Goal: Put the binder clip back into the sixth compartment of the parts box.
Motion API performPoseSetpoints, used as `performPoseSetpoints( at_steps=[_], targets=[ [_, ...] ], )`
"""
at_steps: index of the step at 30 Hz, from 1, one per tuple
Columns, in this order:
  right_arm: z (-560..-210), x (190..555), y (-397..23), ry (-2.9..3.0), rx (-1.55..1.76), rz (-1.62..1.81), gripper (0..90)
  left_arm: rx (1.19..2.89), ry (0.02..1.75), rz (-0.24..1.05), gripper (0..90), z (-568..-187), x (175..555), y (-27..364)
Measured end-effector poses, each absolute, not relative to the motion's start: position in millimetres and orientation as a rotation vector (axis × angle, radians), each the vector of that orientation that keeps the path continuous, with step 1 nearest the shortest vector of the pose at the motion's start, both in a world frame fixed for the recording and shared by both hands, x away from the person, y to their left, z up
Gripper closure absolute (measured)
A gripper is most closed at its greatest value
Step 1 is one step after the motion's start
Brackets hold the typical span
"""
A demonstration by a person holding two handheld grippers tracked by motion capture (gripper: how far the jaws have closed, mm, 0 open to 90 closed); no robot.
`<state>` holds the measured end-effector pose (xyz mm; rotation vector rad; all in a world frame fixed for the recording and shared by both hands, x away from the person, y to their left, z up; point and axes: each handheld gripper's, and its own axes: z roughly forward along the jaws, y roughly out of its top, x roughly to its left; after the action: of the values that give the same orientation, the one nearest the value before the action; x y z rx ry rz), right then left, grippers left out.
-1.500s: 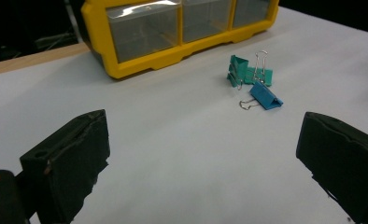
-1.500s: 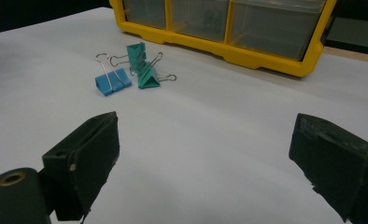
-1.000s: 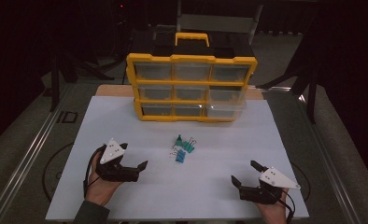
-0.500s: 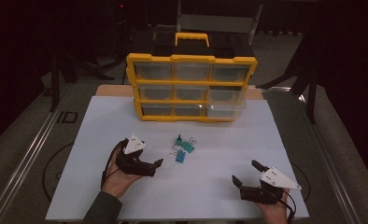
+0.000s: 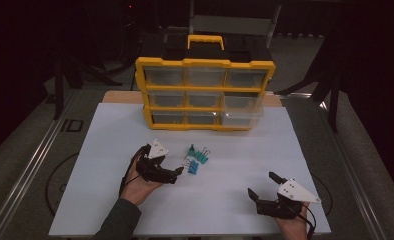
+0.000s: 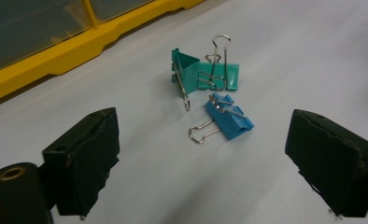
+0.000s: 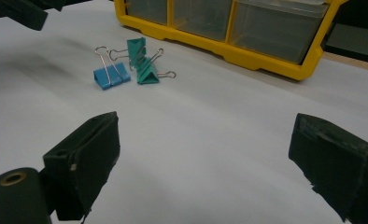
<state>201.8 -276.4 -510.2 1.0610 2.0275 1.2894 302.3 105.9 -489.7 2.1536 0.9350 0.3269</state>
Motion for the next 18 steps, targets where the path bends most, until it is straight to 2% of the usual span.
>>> performPoseSetpoints(
  at_steps=[1, 6, 18],
  targets=[
    [-510, 202, -276, 2.028, 1.061, 1.291, 8.8, 2.16, 0.934, 0.322, 15.0, -490, 303, 104],
    [-510, 202, -276, 2.029, 1.06, 1.286, 8.8, 2.186, 0.918, 0.276, 18.2, -497, 309, 93],
    [-510, 201, -276, 2.029, 1.056, 1.283, 9.0, 2.219, 0.917, 0.156, 47.0, -511, 324, 77]
  ],
)
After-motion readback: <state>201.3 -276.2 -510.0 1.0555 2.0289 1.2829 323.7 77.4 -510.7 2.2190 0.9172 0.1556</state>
